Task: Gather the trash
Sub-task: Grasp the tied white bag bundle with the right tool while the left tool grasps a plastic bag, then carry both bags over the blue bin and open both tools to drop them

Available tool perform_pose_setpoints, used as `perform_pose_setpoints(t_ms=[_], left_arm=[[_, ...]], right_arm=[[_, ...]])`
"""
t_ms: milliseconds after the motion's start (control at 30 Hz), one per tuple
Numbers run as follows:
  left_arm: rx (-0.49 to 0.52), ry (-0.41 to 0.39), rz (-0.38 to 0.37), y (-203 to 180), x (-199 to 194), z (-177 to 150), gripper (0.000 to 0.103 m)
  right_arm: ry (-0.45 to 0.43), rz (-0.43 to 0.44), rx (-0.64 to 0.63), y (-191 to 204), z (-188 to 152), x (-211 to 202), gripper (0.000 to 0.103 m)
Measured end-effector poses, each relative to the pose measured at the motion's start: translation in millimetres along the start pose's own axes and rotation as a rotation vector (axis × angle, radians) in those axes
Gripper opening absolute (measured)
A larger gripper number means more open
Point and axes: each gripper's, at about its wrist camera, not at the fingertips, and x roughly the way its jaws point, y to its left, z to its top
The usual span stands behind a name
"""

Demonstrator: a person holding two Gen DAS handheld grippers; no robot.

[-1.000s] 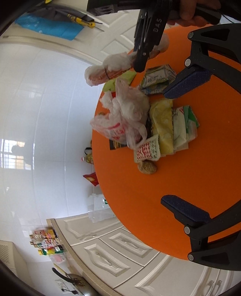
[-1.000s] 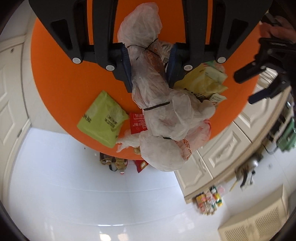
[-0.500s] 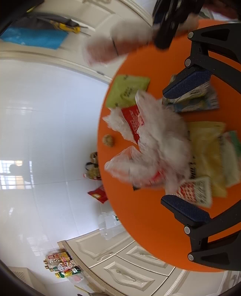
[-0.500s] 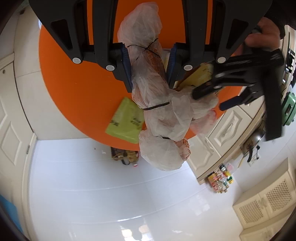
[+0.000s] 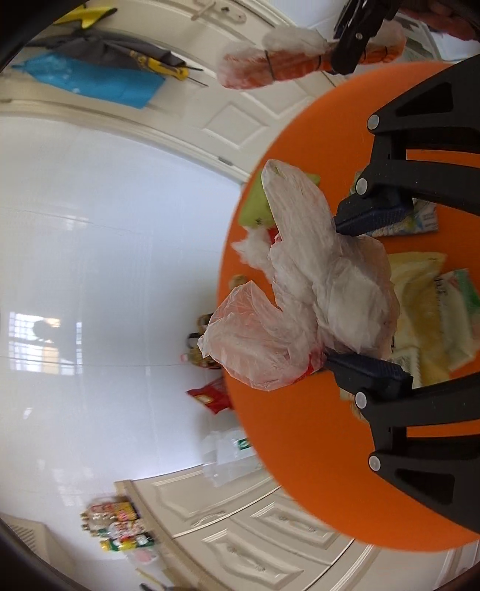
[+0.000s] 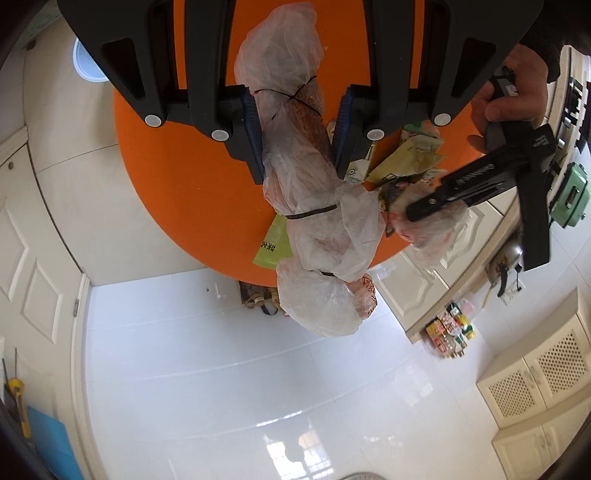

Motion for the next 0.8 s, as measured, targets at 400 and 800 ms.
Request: perform_pose_setpoints(t_ms=[400, 800], left_arm=[[0.078, -0.152, -0.084, -40.0, -100.4, -24.9, 0.053], [0.262, -0.132, -0.348, -143.4, -140.5, -65.8, 0.053]], right_arm=[[-0.138, -0.021, 0.016, -5.6, -11.3, -87.2, 0.034], [-0.300, -0.208, 0.174, -90.2, -64.6, -222.1, 0.034]])
